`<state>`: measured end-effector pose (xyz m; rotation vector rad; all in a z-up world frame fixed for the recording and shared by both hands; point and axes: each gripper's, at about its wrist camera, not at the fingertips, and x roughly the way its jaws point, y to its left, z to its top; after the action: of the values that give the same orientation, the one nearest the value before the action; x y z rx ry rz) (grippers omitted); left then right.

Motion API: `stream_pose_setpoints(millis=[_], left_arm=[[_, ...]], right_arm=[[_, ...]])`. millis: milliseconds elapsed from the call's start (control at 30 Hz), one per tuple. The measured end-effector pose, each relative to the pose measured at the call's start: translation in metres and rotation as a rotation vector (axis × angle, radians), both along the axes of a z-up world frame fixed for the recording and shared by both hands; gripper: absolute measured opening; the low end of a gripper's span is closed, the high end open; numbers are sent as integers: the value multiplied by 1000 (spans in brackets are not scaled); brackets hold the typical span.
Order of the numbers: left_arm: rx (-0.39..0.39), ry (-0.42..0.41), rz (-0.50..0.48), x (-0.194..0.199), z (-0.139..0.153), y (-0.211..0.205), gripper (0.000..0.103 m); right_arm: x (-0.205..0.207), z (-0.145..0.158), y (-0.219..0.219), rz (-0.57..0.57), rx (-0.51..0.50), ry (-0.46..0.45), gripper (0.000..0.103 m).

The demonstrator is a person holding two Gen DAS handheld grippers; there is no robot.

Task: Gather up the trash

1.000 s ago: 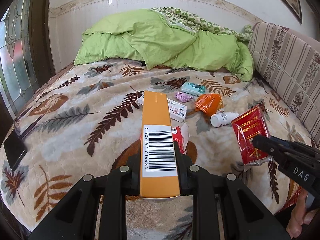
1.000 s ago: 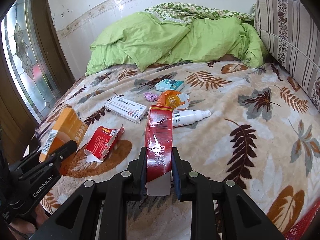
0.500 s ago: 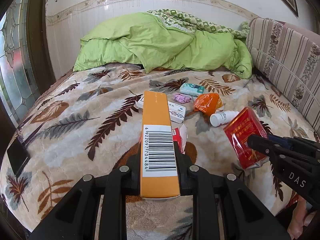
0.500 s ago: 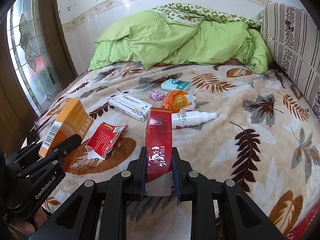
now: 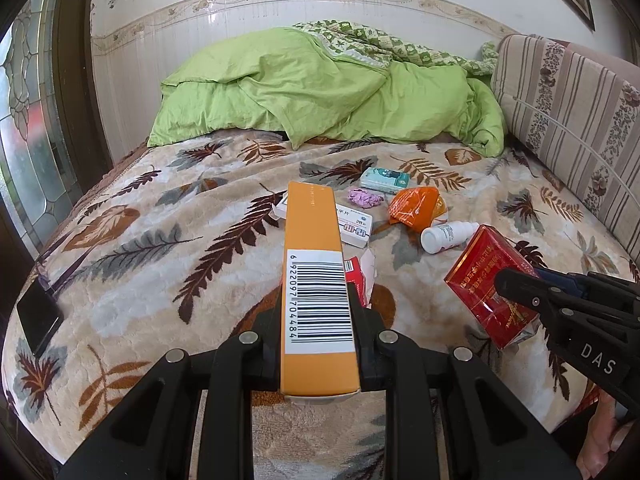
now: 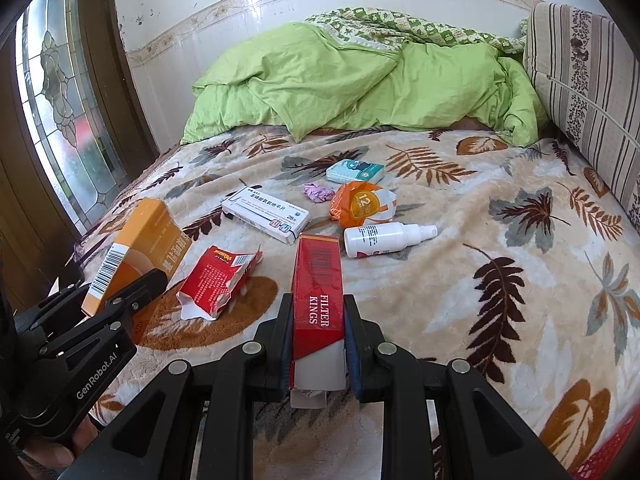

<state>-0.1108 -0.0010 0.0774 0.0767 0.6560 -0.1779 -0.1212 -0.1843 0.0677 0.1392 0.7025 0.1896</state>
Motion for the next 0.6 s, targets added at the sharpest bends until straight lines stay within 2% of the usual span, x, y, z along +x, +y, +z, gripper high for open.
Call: stream_pose_setpoints(millis=[600], left_arm=[[2, -2, -1, 0, 0, -1, 23]], right_arm=[[0, -1, -2, -3, 6, 1, 23]])
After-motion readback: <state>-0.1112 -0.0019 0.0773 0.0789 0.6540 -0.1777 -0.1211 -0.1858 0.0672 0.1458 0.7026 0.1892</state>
